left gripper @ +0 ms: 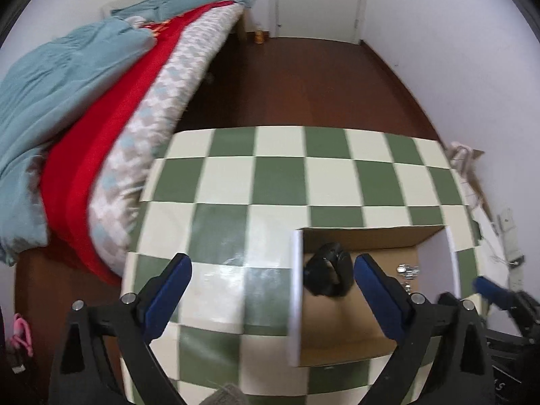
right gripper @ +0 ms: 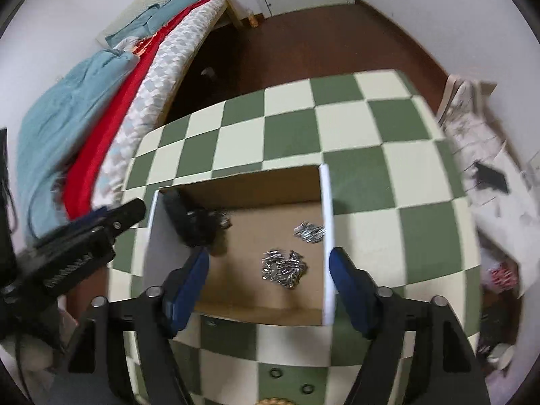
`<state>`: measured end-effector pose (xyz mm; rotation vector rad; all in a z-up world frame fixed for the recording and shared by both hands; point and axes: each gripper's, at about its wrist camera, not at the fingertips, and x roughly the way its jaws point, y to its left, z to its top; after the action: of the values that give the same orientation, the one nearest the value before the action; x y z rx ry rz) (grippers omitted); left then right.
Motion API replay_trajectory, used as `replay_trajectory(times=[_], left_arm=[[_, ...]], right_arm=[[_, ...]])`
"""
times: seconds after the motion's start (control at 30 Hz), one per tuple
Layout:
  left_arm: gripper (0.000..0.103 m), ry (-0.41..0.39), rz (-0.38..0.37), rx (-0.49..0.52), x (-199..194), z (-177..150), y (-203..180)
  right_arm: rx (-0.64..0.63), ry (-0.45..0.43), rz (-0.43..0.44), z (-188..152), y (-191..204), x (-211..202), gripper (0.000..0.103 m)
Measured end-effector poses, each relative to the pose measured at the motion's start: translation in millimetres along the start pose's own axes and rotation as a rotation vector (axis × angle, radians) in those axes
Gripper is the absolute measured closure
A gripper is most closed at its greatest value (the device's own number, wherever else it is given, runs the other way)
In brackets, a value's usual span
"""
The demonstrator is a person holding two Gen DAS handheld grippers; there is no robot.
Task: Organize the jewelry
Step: 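Lower the chain into the box with the right tool while the left tool releases the watch band inside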
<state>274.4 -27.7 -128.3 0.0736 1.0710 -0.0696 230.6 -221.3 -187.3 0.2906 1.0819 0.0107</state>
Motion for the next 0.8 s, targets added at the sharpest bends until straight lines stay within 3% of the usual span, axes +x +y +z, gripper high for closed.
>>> replay_trajectory(times=[0.03, 0.17, 0.5, 0.8], left_arm=[[0.004, 0.0, 0.026, 0.001, 0.1, -2.3, 2.6], [0.001, -0.001, 0.055, 0.002, 1.5, -13.7, 9.1], [0.001, -0.029, 0.093, -0.007, -18.0, -46.0, 18.5], [0.001, -0.095, 0.091, -0.011, -63.8, -69.3, 22.9]], right_arm=[[-0.017, -0.006, -0.04, -0.7, 1.6, -1.6, 0.027], [-0.066, -0.003, -0.164, -4.3, 4.1, -2.6, 0.004], [-0.111, -0.008, -0.245, -23.3, 12.3, -11.1, 0.0], [-0.114, -0.063, -0.246, -46.6, 24.8, -43.7, 0.0]])
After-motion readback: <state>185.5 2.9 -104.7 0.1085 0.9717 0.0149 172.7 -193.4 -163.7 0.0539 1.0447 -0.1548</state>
